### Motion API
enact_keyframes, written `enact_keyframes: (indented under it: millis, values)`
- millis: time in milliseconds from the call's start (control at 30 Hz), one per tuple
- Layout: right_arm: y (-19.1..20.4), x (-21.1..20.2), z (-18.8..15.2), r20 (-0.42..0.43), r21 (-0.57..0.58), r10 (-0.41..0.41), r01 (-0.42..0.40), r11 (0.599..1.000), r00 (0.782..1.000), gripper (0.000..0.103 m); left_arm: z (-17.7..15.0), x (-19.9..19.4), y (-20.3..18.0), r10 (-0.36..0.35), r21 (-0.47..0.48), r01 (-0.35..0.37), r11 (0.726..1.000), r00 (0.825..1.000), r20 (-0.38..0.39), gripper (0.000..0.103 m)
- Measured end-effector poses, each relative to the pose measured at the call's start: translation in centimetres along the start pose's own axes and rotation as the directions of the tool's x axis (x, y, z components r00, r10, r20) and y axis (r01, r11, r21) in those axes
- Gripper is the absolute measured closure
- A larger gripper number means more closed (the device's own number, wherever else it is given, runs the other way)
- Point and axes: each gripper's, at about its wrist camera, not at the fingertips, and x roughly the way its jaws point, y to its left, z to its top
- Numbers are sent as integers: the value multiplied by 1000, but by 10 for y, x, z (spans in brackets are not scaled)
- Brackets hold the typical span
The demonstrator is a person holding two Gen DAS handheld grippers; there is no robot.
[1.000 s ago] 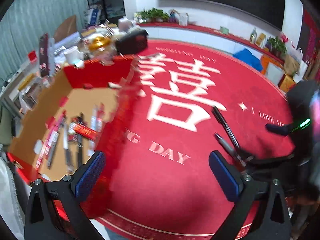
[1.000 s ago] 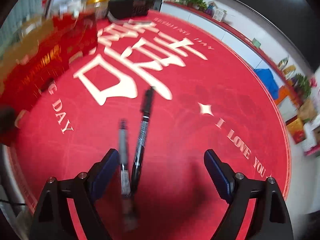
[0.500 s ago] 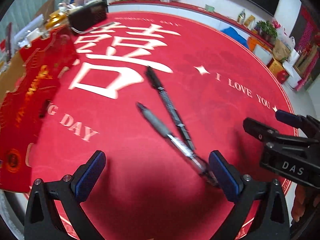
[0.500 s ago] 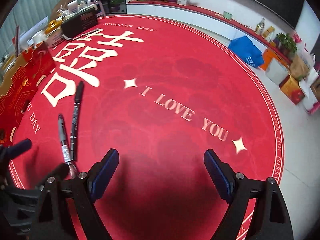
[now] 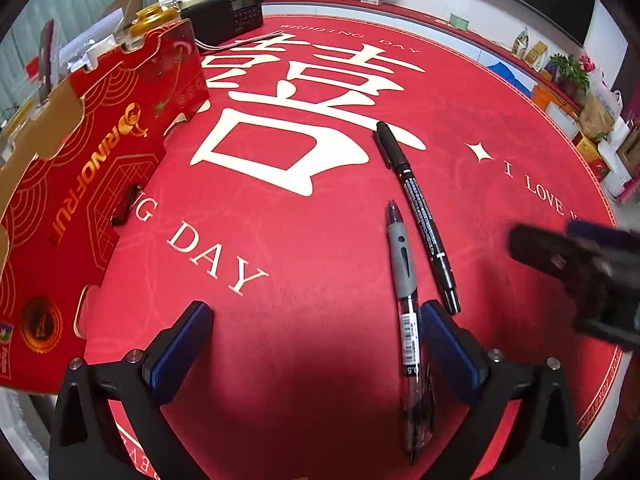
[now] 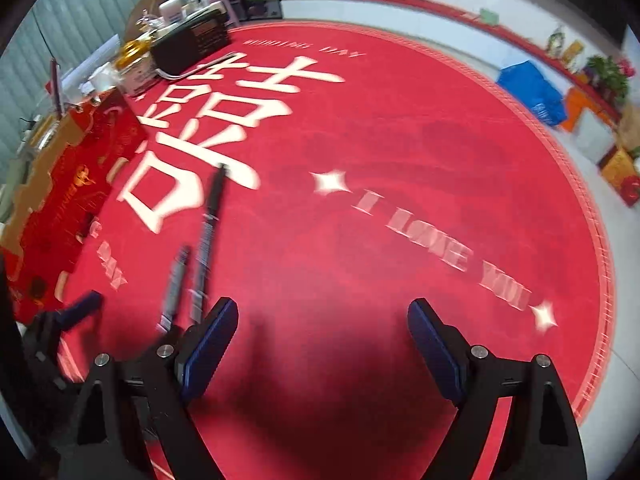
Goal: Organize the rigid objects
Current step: 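Move both tools back over the last pens on the rug, then grasp a grey pen with the left tool while the right tool grasps a black marker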
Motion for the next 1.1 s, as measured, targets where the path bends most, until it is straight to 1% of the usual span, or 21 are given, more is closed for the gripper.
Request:
enact_keyframes:
  millis: [100, 133, 233, 300, 333, 400, 433, 467, 500, 533, 567, 700, 767, 867, 933, 1000, 1100]
  values:
    - [15, 15, 18, -50, -9, 24, -25, 1000, 998, 15, 1, -1, -7, 35, 34, -36, 999, 999, 14, 0]
    - [21, 21, 25, -67, -17, 18, -19, 1000, 998, 16, 0, -3, -8, 53, 41, -54, 998, 998, 22, 0]
    - [38, 34, 36, -101, -63, -2, -5, 998, 995, 26, -3, -6, -5, 108, 31, -109, 994, 994, 34, 0]
    - [48, 41, 40, -117, -79, -3, -6, 997, 993, 27, -5, -7, 3, 129, 15, -130, 991, 991, 41, 0]
    - [53, 44, 41, -122, -96, -12, 0, 995, 992, 32, -5, -7, 7, 134, 2, -135, 991, 990, 39, 0]
    - [64, 47, 42, -115, -151, -60, 43, 988, 991, 38, -6, -7, 13, 126, -17, -125, 992, 992, 30, 0]
    - [68, 47, 41, -110, -179, -74, 54, 982, 991, 44, -6, -6, 15, 116, -20, -116, 993, 993, 26, 0]
    - [68, 46, 40, -109, -190, -71, 49, 981, 991, 50, -5, -6, 15, 114, -19, -113, 993, 993, 24, 0]
    - [67, 45, 38, -112, -193, -70, 47, 980, 991, 53, -5, -7, 15, 117, -13, -116, 993, 993, 24, 0]
    - [63, 43, 37, -117, -193, -71, 48, 980, 991, 63, -5, -7, 14, 119, -9, -119, 993, 993, 25, 0]
    - [58, 41, 36, -124, -193, -71, 46, 980, 990, 69, -4, -6, 12, 117, -3, -117, 993, 993, 25, 0]
    - [36, 36, 31, -150, -193, -59, 30, 981, 987, 72, -1, -4, -2, 74, 34, -75, 997, 997, 26, 0]
    - [34, 35, 31, -157, -207, -65, 31, 978, 986, 72, 0, -3, -9, 66, 57, -68, 996, 997, 35, 0]
    - [36, 35, 32, -164, -234, -73, 33, 972, 984, 72, 3, -1, -15, 33, 87, -36, 996, 999, 31, 0]
    - [37, 36, 31, -167, -257, -78, 33, 966, 983, 72, 5, 0, -12, 11, 74, -12, 997, 1000, 13, 0]
    - [36, 36, 32, -170, -261, -77, 30, 965, 983, 72, 6, 3, -5, -30, 38, 30, 999, 1000, -8, 0]
    - [36, 37, 31, -170, -262, -71, 24, 965, 983, 72, 5, 3, -7, -28, 44, 27, 999, 1000, 13, 0]
